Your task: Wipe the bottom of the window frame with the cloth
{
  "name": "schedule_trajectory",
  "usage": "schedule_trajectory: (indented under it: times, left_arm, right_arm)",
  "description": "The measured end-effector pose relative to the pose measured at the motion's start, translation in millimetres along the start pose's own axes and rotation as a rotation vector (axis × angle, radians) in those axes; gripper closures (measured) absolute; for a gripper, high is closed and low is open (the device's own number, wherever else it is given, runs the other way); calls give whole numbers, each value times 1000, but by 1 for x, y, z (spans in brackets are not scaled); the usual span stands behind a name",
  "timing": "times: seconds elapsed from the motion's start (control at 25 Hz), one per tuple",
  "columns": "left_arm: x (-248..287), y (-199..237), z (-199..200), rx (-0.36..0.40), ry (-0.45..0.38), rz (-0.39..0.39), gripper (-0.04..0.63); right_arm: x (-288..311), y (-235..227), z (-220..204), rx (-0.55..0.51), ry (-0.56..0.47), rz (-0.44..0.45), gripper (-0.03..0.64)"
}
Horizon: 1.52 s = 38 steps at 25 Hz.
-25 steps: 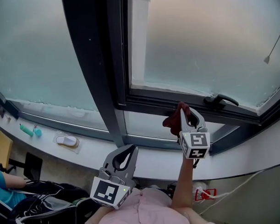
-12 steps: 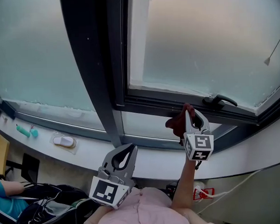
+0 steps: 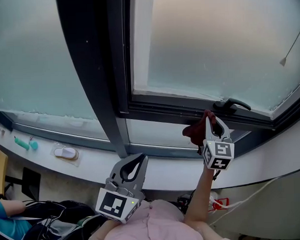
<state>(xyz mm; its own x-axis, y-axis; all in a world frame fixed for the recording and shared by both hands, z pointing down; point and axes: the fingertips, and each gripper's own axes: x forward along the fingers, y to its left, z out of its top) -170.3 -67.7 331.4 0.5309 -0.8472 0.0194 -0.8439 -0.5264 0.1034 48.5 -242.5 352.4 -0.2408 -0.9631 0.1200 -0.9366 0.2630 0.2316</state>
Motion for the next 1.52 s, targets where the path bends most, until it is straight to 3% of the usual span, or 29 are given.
schedule_trajectory:
  times: [0.68,0.84,1.0,1.52]
  left_arm:
    - [3,-6,1,13,-4,6,598]
    - [5,-5,9,7,-47,12,598]
    - [6,-3,1,12,-4,4,597]
    - [2,6,1,5,-5,17,597]
  right_arm:
    - [-11,-48,-14,41,5,-99,565]
    - [-14,-58,-17,51,6,-125,565]
    - [-16,-68,-20,58,9,-156,565]
    - [-18,-71,-20,65,15,-200,568]
